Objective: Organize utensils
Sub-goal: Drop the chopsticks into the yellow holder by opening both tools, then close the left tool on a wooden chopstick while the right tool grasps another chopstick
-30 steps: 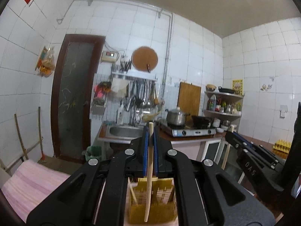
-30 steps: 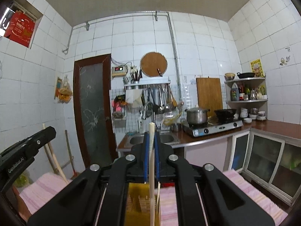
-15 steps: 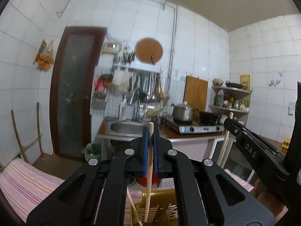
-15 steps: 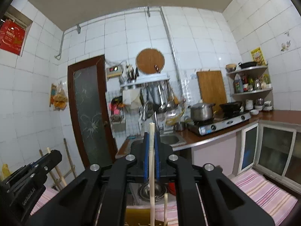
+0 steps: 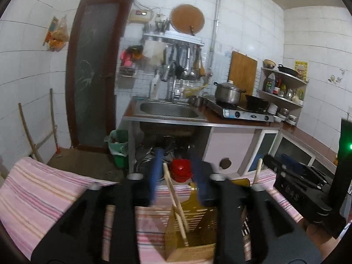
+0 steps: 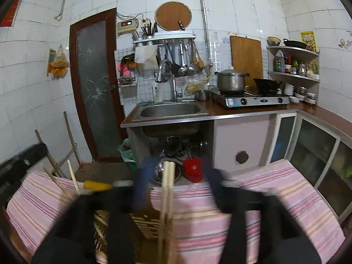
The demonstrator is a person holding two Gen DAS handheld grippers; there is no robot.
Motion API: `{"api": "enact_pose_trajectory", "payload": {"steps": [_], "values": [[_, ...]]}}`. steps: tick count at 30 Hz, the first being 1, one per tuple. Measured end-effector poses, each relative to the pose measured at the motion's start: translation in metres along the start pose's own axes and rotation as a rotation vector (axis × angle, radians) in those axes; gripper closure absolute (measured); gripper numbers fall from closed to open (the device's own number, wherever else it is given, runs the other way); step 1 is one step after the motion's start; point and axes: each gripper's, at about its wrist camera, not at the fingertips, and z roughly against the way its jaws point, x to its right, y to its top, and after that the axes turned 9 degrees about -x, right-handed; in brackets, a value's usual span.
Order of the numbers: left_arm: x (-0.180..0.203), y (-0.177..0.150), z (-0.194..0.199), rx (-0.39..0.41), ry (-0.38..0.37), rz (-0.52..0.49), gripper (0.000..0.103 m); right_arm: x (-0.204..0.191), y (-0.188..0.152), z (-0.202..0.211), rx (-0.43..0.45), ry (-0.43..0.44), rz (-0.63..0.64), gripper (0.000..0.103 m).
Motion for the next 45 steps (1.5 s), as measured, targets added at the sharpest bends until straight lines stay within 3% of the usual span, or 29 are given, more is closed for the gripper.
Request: {"api": "enact_pose_trajectory", "payload": {"steps": [2,5,8,12,22,29,36,45], "values": [[-0.006,0.001,0.019,0.016,0.012,0.013,0.038,0.005,-0.002,0.017,-0.003,-0.032,0.011,0.044],[-0.014,-0.002,0.048,0.011,0.044,0.002,0.018,0.01,-0.015,0.045,-0.003,-0.068,0.024,0.036],[-0.022,-0.02,0.071,-0.004,0.083,-0.019,0.007,0.009,-0.04,0.069,-0.013,-0.104,0.054,0.025],[-0.034,-0.051,0.087,-0.055,0.132,-0.026,0.005,0.012,-0.078,0.086,-0.064,-0.119,0.045,0.019],[-0.063,-0.128,0.094,-0.21,0.183,0.018,0.005,0.016,-0.154,0.096,-0.199,-0.089,-0.04,0.019],[-0.063,-0.174,0.079,-0.306,0.209,0.002,0.005,-0.001,-0.205,0.088,-0.302,-0.083,0.024,0.019],[-0.063,-0.207,0.057,-0.384,0.237,-0.012,0.005,-0.009,-0.222,0.077,-0.377,-0.09,0.038,0.019],[-0.073,-0.222,0.031,-0.505,0.272,0.016,0.005,-0.023,-0.236,0.069,-0.464,-0.098,0.085,0.019]]}}
